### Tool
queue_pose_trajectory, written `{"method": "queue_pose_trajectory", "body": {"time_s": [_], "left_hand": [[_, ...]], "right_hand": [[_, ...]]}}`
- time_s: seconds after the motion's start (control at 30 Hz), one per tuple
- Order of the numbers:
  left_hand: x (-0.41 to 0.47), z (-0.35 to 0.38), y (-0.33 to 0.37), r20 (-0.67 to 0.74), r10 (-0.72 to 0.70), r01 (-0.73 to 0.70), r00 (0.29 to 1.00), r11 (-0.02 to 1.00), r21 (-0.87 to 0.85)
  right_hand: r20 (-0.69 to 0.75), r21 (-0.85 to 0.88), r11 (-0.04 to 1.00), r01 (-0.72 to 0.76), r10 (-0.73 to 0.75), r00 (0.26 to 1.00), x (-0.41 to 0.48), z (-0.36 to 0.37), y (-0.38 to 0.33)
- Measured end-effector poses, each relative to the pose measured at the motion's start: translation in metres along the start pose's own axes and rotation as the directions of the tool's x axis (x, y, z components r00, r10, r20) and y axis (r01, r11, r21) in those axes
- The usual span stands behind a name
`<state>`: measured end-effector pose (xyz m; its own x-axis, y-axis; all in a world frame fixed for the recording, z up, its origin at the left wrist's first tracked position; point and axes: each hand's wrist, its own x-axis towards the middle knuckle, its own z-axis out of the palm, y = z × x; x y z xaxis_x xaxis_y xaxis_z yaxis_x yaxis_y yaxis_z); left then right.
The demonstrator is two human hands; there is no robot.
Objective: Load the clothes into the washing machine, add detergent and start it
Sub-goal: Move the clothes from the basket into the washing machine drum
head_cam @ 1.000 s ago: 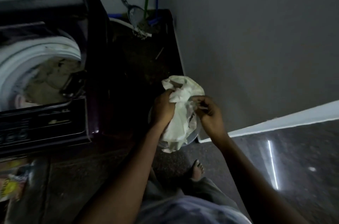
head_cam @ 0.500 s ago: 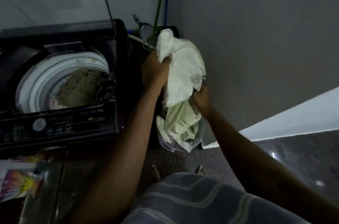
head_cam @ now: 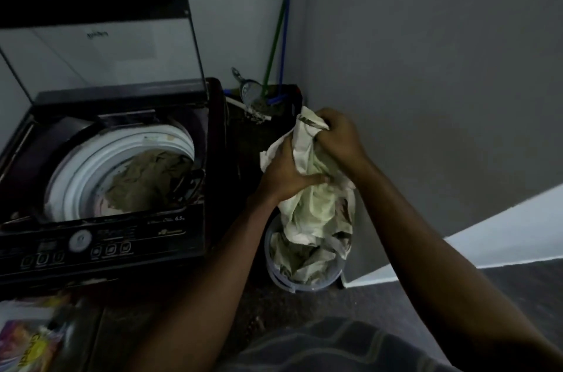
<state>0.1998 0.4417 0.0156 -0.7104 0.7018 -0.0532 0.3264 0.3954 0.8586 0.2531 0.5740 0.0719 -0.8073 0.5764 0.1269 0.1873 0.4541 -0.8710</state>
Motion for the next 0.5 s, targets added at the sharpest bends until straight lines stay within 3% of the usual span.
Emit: {"method": "queue_pose_trajectory", "body": {"time_s": [0.07,0.17,0.3,0.43,0.5], "left_hand": [[0.008,0.001,0.004,-0.170,-0.047,0.028,0.984,0.993,-0.113],[0.023,-0.012,0.015,-0.342,-0.054,0.029,0.938,0.997,-0.078],[0.037,-0.030,0.038,-0.399,-0.087,0.042,0.913,0.992,-0.120],[0.044,-0.046,0.058,-0.460,-0.099,-0.011,0.882,0.973,-0.231],[0.044,-0.051,0.072,-0.457,-0.119,-0.036,0.881,0.948,-0.317]], "right_hand": [[0.143,0.112,0.994,-0.002,-0.014,0.990,0.004,-0.007,-0.020],[0.320,0.357,0.931,-0.084,-0.038,0.947,-0.003,-0.026,-0.022],[0.226,0.267,0.955,-0.130,0.070,0.972,-0.029,-0.045,0.026],[0.318,0.301,0.930,-0.211,0.111,0.941,-0.049,-0.030,0.057],[0.304,0.228,0.939,-0.258,0.183,0.935,-0.050,-0.005,0.060]]}}
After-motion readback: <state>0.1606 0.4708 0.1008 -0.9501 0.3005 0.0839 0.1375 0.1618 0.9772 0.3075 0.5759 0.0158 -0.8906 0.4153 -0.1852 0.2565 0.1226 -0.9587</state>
